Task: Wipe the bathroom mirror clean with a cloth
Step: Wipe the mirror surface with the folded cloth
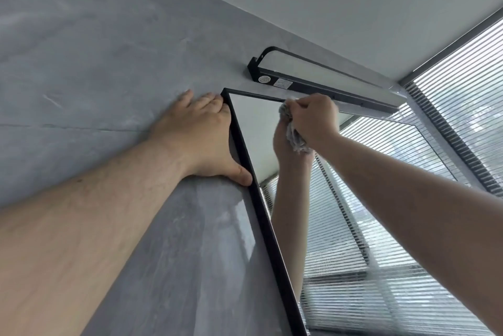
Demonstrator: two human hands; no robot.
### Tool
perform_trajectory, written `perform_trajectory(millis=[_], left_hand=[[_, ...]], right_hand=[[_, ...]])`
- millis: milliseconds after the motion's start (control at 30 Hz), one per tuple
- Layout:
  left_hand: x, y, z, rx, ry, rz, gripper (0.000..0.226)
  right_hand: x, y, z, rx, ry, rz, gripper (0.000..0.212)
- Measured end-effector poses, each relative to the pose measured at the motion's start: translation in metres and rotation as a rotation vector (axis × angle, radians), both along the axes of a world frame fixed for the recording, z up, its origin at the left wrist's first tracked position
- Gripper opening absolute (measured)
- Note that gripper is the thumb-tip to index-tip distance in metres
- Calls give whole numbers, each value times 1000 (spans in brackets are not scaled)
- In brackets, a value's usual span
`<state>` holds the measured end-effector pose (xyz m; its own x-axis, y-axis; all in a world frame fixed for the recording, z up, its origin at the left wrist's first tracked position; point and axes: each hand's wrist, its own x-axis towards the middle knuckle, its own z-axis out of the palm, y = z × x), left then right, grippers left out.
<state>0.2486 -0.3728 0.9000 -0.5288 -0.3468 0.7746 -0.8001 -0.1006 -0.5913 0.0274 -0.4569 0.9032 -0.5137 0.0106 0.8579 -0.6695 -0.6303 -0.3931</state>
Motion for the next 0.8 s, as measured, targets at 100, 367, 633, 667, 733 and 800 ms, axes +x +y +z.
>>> perform_trajectory(millis=[100, 367, 633, 667, 733, 800], left_hand=[[0, -1, 1, -15, -11, -7, 154], [0, -3, 2, -34, -21, -23, 155], [2, -4, 2, -30, -16, -17, 155], [1, -4, 2, -30, -17, -15, 155], [1, -4, 2, -39, -22, -13, 154], [2, -5, 2, -42, -24, -18, 153]], right_hand=[[-50, -22, -22, 97, -162, 16, 27], [-100, -49, -68, 235, -298, -34, 38], [-41, -30, -21, 9, 93, 1, 27], [-43, -32, -18, 3, 84, 26, 27], [-53, -41, -14, -23, 29, 123, 30], [-69, -52, -12, -50, -77, 221, 32]])
